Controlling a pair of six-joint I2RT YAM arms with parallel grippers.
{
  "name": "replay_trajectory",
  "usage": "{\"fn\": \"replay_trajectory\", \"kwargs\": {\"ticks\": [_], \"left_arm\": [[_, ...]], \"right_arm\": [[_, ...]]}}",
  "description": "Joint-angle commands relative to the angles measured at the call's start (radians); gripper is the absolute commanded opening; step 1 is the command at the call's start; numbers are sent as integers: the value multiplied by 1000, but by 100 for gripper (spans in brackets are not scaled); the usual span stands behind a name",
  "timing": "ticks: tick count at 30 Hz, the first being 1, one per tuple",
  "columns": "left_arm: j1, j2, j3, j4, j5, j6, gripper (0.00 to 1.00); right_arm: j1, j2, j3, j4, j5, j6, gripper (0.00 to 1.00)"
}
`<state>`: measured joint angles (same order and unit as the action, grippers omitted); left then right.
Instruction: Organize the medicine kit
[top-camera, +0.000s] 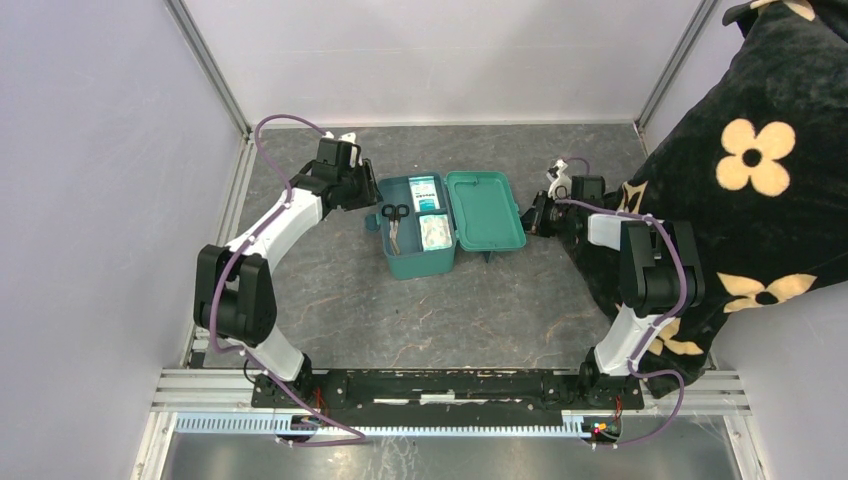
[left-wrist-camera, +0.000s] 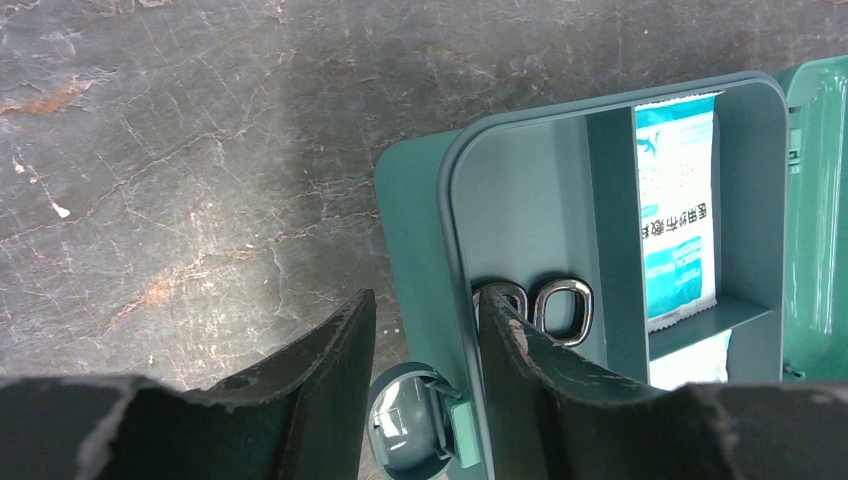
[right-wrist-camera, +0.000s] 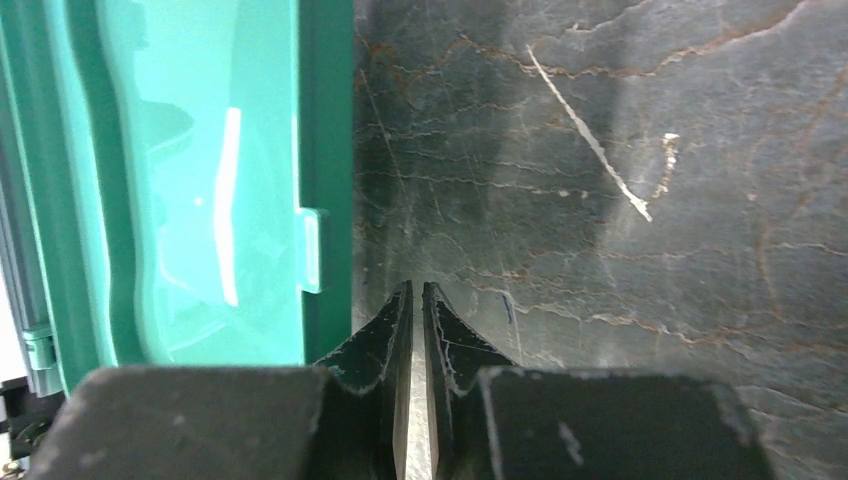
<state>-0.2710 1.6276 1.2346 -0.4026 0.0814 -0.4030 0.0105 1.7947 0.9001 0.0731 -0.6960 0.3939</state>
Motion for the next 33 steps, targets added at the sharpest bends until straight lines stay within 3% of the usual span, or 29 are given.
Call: {"fn": "replay_trajectory", "kwargs": {"ticks": [1,6,19,24,30,33], "left_arm": [[10,26,44,-23,24,48,47],[14,47,54,-30,56,46,40],[18,46,55,-32,65,46,37],[18,46,56,-31,71,44,37],[18,39,59,-32,85,43,37],[19,30,58,-30,90,43,38]], "right_arm": [[-34,-17,-29,167,-97,109,12],[-56,-49,-55,313,-189,232,12],[-60,-127,-122,727,-328,590,13],[-55,-178,-108,693,-326,577,13],[36,-229,26,271,-228,275,15],[88,-237,51,251,-191,269,16]]}}
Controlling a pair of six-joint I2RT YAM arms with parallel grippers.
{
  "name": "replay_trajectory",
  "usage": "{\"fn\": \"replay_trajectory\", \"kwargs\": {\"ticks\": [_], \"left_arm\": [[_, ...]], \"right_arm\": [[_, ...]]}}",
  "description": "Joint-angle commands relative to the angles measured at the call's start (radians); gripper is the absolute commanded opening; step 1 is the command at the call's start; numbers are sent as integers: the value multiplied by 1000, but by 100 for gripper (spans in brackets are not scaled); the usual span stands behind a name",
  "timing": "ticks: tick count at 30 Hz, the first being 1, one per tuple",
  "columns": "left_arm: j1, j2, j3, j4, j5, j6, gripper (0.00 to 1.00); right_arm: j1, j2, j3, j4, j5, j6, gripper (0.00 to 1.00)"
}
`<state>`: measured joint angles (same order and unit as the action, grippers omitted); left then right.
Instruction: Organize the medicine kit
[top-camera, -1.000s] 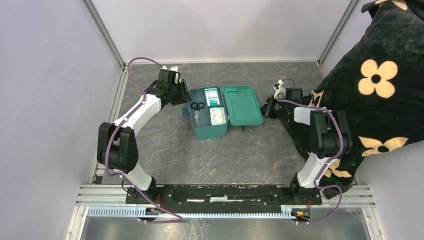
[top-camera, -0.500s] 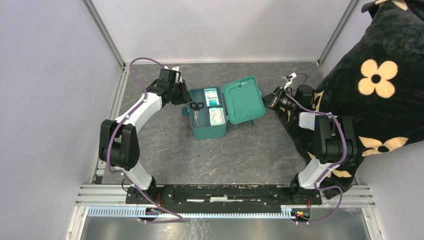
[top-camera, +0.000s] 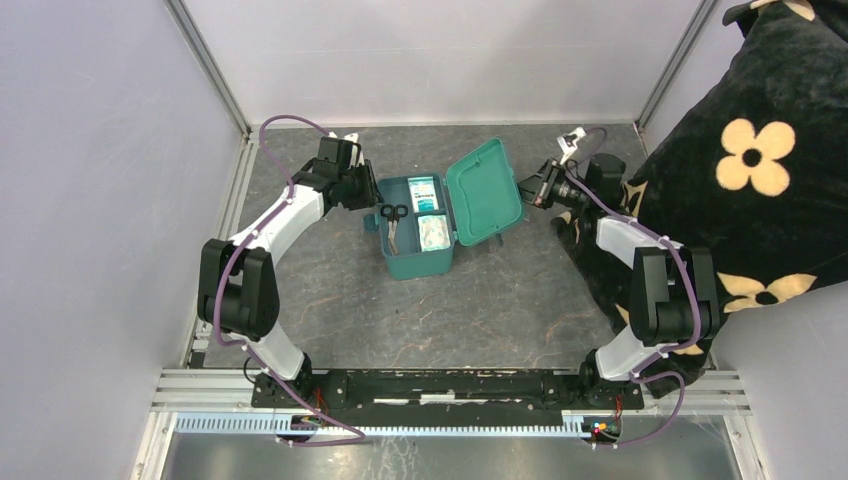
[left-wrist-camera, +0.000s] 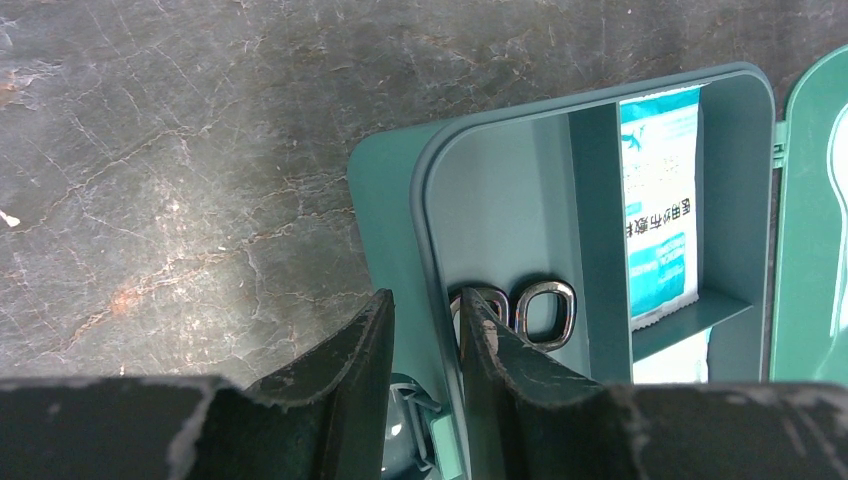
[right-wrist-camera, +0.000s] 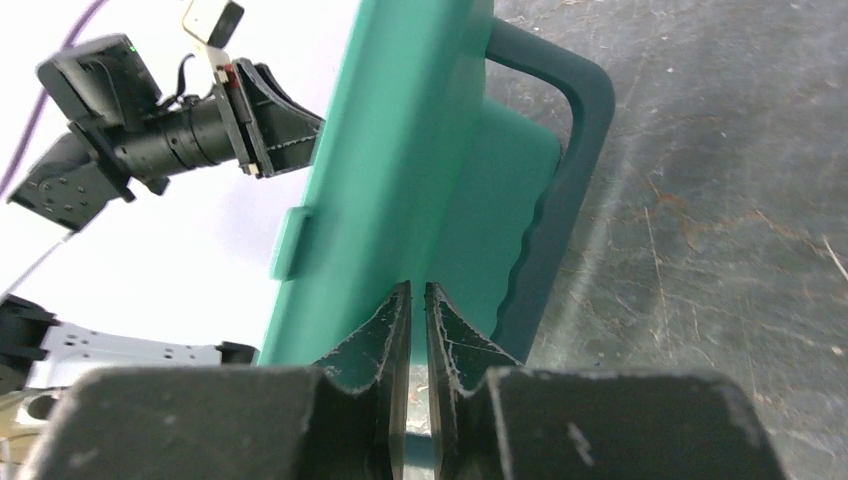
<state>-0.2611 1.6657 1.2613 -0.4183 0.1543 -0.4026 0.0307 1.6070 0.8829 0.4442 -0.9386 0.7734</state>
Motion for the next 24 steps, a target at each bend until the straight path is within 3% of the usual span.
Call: {"fn": "replay_trajectory", "kwargs": {"ticks": [1,10,19,24], "left_arm": [[9,-11,29,-13,19,42,38],[17,-96,1,23,23,40,47],[125,-394,-166,119,-271,-49,70],[130,-408,-175,122,-266,-52,77]], "right_arm": [[85,-51,77,-120,61,-108,16],[232,-35,170,-162,127,-124,17],[350,40,287,-258,182,-182,17],[409,93,347,-293,182,-204,17]]}}
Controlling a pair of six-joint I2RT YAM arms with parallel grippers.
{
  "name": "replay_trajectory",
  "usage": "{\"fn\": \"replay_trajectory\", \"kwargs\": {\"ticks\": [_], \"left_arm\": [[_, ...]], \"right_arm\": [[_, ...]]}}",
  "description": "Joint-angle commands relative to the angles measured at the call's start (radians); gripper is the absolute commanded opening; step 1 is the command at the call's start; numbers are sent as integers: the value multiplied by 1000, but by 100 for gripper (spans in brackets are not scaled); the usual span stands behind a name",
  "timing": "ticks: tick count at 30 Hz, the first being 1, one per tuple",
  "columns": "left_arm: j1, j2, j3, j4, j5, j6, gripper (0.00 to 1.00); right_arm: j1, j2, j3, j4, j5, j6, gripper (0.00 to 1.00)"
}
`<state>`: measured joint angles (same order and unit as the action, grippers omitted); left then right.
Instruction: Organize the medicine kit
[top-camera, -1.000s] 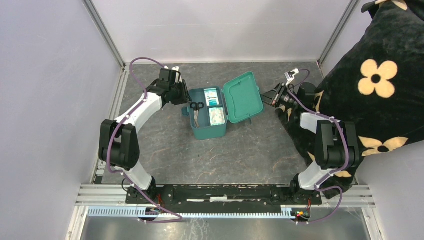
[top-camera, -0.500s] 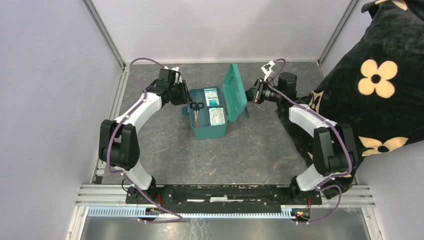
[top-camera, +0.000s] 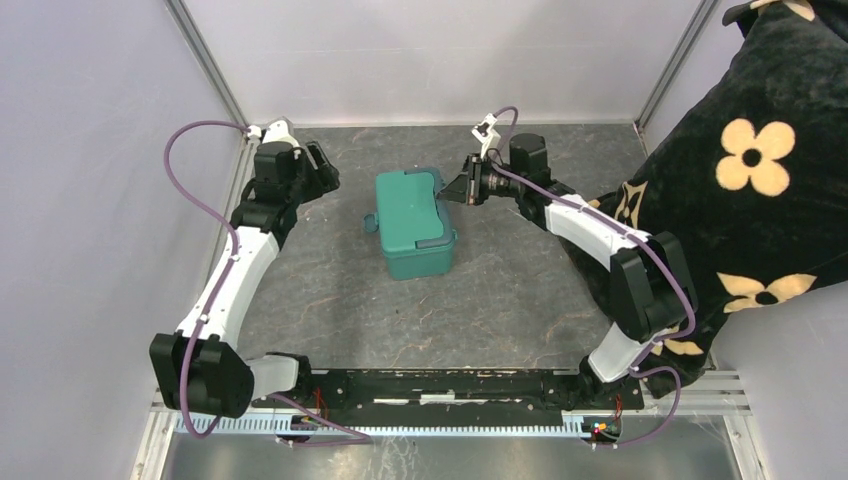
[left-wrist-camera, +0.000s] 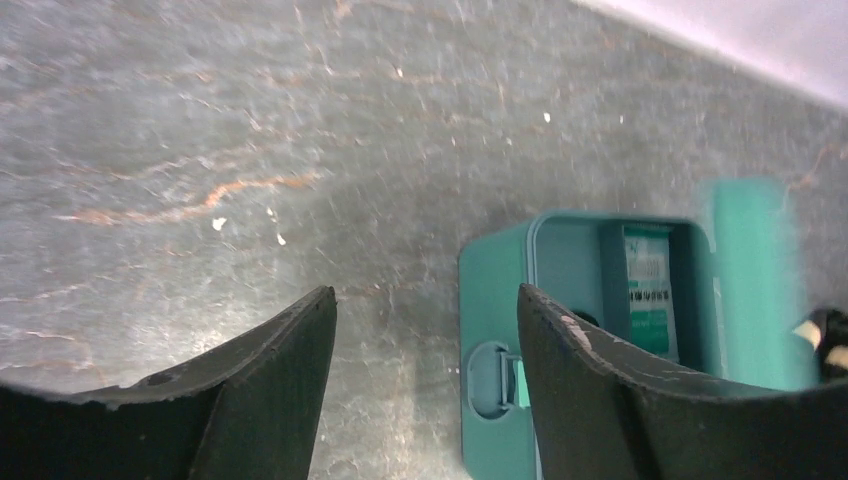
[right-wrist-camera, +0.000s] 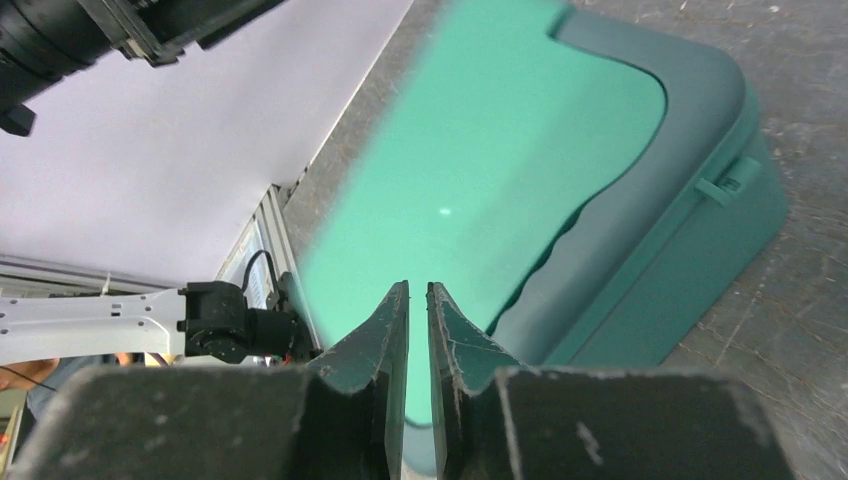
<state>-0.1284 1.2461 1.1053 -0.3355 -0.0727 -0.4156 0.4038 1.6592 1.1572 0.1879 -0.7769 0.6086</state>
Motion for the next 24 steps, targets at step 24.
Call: {"fn": "replay_trajectory", "kwargs": {"ticks": [24], "left_arm": [[-48,313,14,84,468,-57,96]], "right_arm": [[53,-129,-33,-288,324,-329,52]]}}
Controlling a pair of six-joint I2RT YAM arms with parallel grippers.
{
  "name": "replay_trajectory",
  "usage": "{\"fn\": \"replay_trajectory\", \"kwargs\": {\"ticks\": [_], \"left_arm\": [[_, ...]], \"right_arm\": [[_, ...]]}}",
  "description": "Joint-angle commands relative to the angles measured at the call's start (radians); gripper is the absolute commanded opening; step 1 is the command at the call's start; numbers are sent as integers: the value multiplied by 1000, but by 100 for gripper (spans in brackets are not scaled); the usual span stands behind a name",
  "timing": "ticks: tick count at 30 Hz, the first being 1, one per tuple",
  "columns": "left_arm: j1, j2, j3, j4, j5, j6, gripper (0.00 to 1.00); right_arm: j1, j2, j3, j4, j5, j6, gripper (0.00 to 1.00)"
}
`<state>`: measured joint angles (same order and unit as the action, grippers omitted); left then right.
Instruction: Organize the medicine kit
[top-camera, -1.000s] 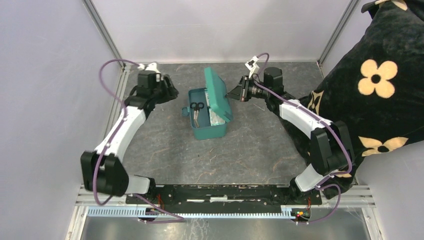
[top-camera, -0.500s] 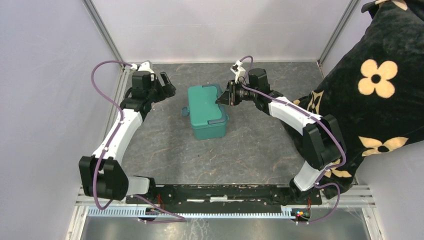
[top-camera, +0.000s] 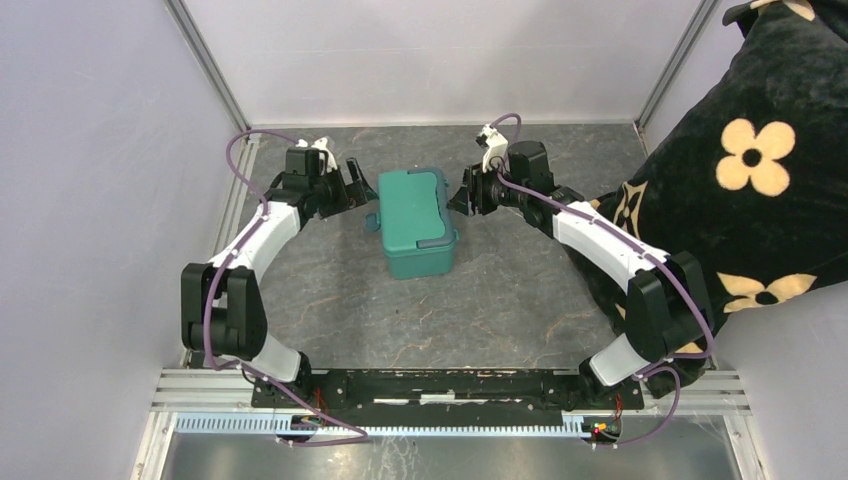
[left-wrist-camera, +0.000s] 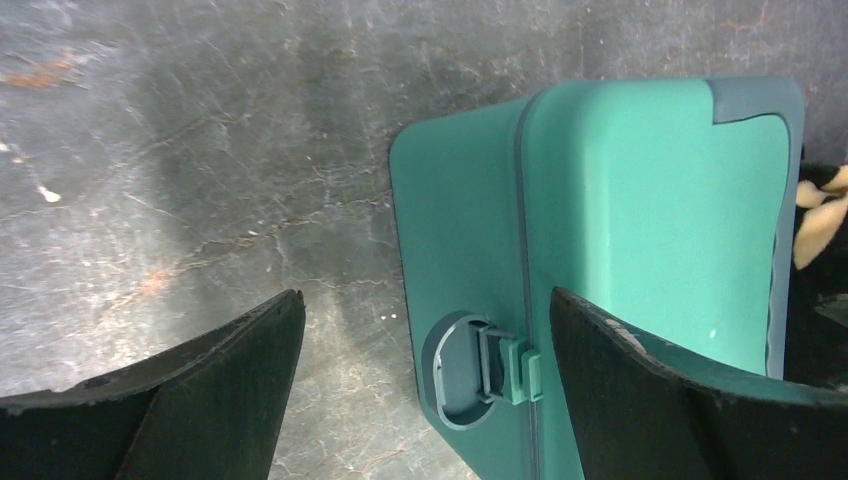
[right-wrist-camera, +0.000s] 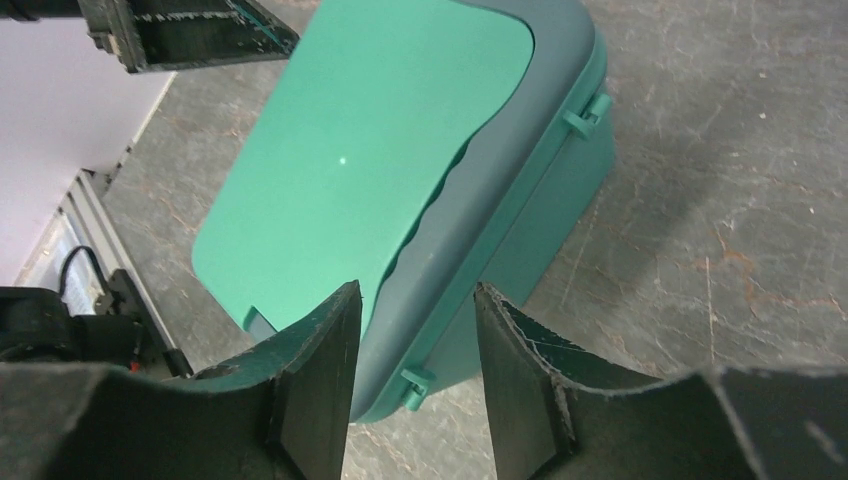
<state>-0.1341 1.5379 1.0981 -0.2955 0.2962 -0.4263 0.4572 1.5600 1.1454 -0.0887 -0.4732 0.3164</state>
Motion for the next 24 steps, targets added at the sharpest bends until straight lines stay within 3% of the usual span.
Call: {"fn": "replay_trajectory", "kwargs": {"ticks": [1,7,13,24], "left_arm": [[-53,25,23,44,104,-46,94],[-118,28,11,37,99,-54,83],[-157,-60,-100,65,75,-91,75],[-295,-227,-202,63,-1,-146,71]], "right_arm": [[-2,-33,-25,-12,18,-37,53],[-1,-56,-53,-8,38,-43,53],[-14,-71,-71,-13,94,-50,55],[-49,-72,-58,-47,120,-82,55]]}}
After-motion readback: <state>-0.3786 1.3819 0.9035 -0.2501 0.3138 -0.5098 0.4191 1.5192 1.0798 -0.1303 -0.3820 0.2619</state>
